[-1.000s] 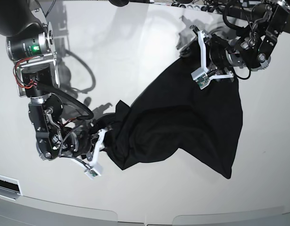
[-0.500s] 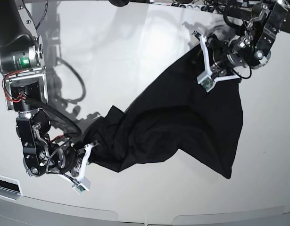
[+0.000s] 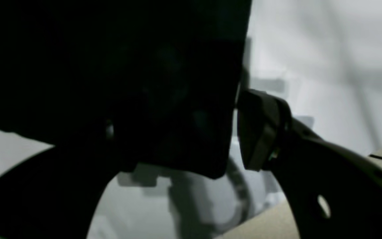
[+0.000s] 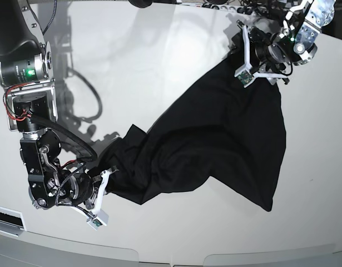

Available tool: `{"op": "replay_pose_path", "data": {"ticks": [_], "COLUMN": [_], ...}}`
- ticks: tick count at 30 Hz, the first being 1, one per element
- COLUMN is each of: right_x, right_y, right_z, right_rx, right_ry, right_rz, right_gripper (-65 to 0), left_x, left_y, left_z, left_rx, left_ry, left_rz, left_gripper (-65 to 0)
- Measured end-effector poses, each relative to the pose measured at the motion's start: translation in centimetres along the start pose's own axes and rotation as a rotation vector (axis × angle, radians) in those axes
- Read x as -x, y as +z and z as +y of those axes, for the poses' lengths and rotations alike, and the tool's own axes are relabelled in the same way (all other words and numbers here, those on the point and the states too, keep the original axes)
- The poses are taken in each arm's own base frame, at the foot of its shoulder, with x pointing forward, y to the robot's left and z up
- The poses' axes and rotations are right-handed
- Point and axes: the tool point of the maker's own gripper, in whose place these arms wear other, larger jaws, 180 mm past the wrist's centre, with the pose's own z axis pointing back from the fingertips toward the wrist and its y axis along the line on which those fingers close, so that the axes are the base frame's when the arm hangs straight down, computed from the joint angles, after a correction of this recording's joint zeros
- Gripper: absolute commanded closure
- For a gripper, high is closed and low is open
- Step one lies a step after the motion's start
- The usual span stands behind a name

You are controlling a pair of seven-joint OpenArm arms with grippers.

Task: Layout the t-shirt on the table in an organized manner, then fold the t-shirt properly
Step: 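Lift the shirt with both grippers and stretch it between them, then swing the held shirt toward the robot's base and lay it down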

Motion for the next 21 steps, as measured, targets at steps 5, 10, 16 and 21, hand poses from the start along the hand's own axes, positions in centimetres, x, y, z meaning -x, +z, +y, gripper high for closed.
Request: {"op": "replay_pose_path", "data": {"ticks": [5,10,16,21], "right_x": [0.1,0.1,0.1,-2.4], "right_y": [0.0,0.0,0.4,3.7], "right_z": [-0.1,-0.1,0.2,-1.9], "right_rx": [0.002,0.002,-0.029,0.048], "right_ry": [0.0,0.0,0.058,0.141], "right_rz": [0.001,0.001,-0.002,-0.075], "right_gripper": [0.0,0.0,0.0,0.0], "left_x": [0.5,0.3,0.0,-7.5], "left_y": [-1.0,-1.3,1.7,7.9], "left_z": [1.0,3.0,7.7,10.3], "left_rx": [-0.014,-0.089,-0.3,-0.487], "left_ry": [0.038,0.066,-0.085,-0.204], "left_rz": [-0.021,-0.009,0.163,-0.107], "left_gripper": [-0.2,0.0,0.0,0.0]}}
